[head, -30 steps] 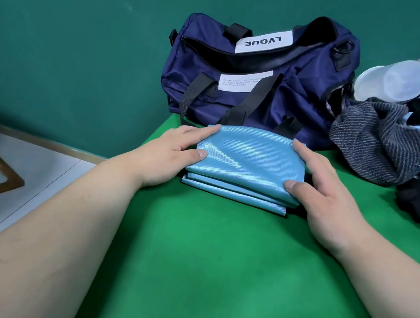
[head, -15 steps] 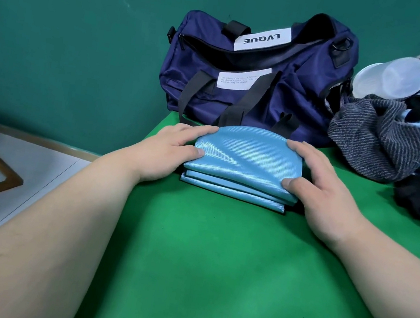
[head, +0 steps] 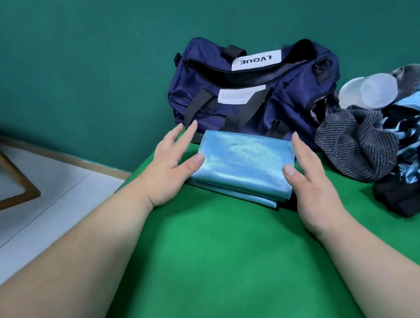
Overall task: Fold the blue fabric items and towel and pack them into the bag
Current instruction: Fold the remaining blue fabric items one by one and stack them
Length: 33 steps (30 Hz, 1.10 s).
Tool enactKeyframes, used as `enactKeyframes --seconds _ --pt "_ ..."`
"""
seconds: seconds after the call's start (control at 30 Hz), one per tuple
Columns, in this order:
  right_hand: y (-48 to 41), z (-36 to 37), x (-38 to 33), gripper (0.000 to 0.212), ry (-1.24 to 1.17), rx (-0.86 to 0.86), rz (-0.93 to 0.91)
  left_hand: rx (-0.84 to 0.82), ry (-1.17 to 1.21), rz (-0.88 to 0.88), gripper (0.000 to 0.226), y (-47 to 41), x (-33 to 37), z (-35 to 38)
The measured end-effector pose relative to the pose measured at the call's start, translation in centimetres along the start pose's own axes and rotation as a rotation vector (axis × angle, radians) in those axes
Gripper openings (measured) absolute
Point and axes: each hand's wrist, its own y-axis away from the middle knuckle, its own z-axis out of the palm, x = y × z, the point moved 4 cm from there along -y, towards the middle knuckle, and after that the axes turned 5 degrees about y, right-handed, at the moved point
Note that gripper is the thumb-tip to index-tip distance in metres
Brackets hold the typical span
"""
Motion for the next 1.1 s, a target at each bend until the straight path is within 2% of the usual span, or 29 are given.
enactKeyframes --seconds 0.13,0.3,0.47,0.63,0.8,0.97,1.1 --pt "1.6 -0.3 -0.1 0.068 0.059 -0.007 0.007 -0.006 -0.064 0.013 0.070 3.6 0.9 1.3" --pt "6.3 -2.6 -0.5 0.081 0.018 0.021 0.065 -0.038 -0.217 0.076 0.068 7.6 3.1 3.7" --pt "11.2 -5.6 -0.7 0.072 -0.012 0.019 0.117 -0.097 -0.326 0.136 0.068 10.8 7.0 8.3" --pt "14.2 -12.2 1.1 0.079 0.102 0.120 0.235 -0.181 -0.329 0.208 0.066 11.9 11.9 14.4" --pt "14.8 -19.6 3.0 0.063 0.228 0.225 0.276 -0.237 -0.343 0.255 0.075 9.8 15.6 21.0" --pt "13.9 -24.5 5.9 0.054 0.350 0.234 0.336 -0.208 -0.276 0.242 0.082 6.2 18.2 27.0" --pt "11.3 -26.3 7.9 0.047 0.450 0.231 0.346 -0.213 -0.244 0.274 0.078 3.9 20.3 31.5"
